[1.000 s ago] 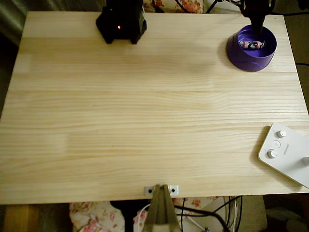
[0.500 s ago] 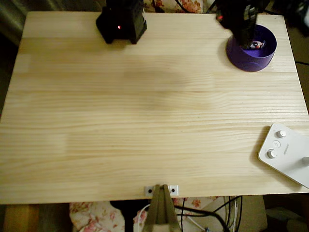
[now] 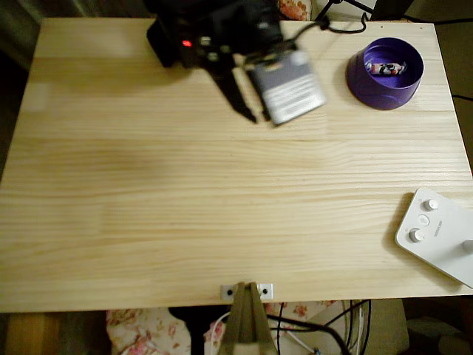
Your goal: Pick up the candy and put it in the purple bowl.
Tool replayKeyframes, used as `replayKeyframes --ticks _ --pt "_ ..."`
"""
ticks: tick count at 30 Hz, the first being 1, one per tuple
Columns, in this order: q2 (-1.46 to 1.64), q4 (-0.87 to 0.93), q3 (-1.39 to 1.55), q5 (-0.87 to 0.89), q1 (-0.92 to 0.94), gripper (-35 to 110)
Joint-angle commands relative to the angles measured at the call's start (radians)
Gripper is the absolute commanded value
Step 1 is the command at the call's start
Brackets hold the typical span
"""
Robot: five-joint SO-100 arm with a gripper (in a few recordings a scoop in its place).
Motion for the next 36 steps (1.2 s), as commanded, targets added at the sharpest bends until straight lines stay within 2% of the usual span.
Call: replayKeyframes --ticks 1,15,21,36 --pt "0.121 0.025 0.008 0.009 0.114 1" --pt "0.462 0.103 0.328 -0.018 0.517 0" --pt "0.505 0.077 0.439 -0.011 0.706 0" --pt "0.742 0.107 0.707 -0.031 0.755 0"
